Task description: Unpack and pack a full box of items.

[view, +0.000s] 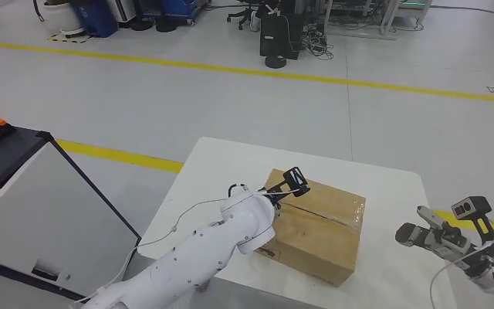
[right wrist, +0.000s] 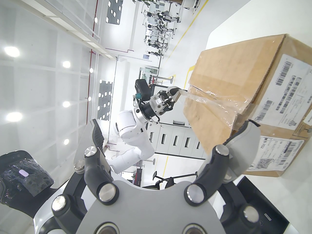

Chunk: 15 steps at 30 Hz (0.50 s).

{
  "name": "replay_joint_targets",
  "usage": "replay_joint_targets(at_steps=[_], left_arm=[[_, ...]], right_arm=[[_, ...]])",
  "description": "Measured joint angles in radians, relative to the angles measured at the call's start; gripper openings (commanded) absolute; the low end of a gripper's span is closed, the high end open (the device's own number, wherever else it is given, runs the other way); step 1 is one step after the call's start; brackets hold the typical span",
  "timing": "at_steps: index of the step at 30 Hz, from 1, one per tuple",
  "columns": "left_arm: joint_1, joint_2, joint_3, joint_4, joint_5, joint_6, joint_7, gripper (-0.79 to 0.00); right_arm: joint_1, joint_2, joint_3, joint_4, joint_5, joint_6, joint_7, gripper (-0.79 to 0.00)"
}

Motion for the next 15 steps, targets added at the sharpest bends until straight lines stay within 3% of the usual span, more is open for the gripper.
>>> replay_joint_targets(at_steps=[1,3,6,15], left_arm=[[-0.007,-0.002,0.008,0.009,0.004,-0.015,-0.017,-0.557],[-0.024,-0.009,0.029,0.028,0.024,-0.040,-0.050,-0.409],[-0.047,-0.018,0.053,0.050,0.062,-0.059,-0.077,0.000],[-0.094,-0.036,0.095,0.061,0.240,-0.098,-0.094,0.000]], right_arm=[[0.000,0.000,0.000,0.000,0.000,0.000,0.000,0.000],[0.000,0.000,0.000,0.000,0.000,0.000,0.000,0.000],[0.000,0.000,0.000,0.000,0.000,0.000,0.000,0.000],[0.000,0.000,0.000,0.000,0.000,0.000,0.000,0.000]])
